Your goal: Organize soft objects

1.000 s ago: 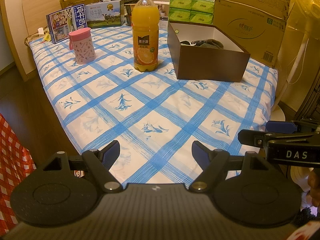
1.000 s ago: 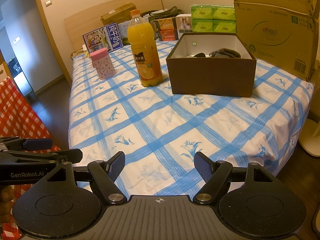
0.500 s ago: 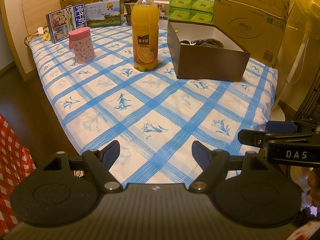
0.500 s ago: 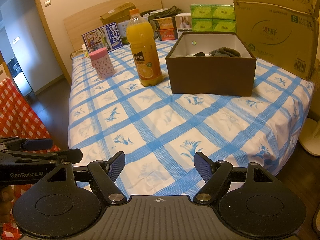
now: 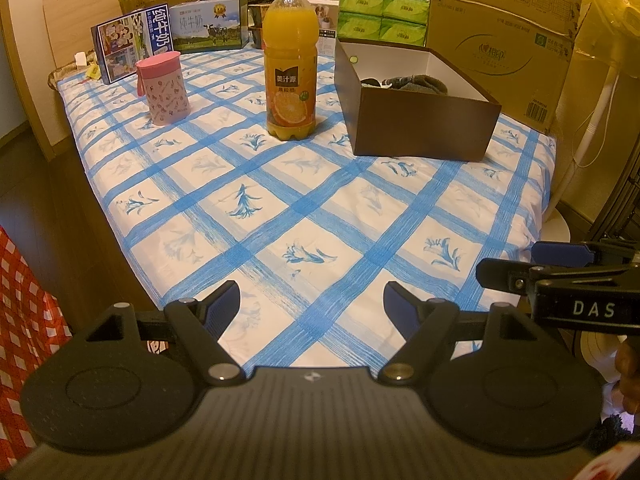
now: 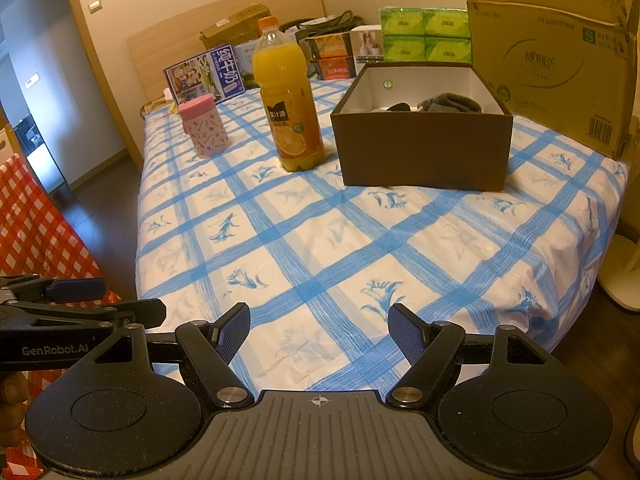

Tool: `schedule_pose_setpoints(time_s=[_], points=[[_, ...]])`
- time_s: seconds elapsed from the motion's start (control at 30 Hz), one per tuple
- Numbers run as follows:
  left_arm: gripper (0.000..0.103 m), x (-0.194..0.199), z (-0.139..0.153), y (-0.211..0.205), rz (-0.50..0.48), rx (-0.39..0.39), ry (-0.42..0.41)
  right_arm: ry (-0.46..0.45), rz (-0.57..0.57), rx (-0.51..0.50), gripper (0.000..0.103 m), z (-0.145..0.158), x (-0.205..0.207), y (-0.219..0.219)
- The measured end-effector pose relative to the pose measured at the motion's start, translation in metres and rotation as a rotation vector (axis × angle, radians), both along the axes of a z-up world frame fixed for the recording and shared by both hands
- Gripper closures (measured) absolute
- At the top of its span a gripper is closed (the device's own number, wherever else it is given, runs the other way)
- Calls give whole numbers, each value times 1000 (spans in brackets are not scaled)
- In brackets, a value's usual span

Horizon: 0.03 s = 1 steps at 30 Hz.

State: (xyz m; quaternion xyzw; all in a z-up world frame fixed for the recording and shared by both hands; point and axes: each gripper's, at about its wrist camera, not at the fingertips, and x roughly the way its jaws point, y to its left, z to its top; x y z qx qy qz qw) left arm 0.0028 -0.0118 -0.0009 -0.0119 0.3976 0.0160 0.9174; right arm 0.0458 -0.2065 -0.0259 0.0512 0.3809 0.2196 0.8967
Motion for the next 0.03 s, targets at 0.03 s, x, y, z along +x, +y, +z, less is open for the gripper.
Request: schedule_pose_setpoints(time_s=[0.03], points=[[26,0,0,0,1,0,1,2,-1,0,27,-1,0,0]])
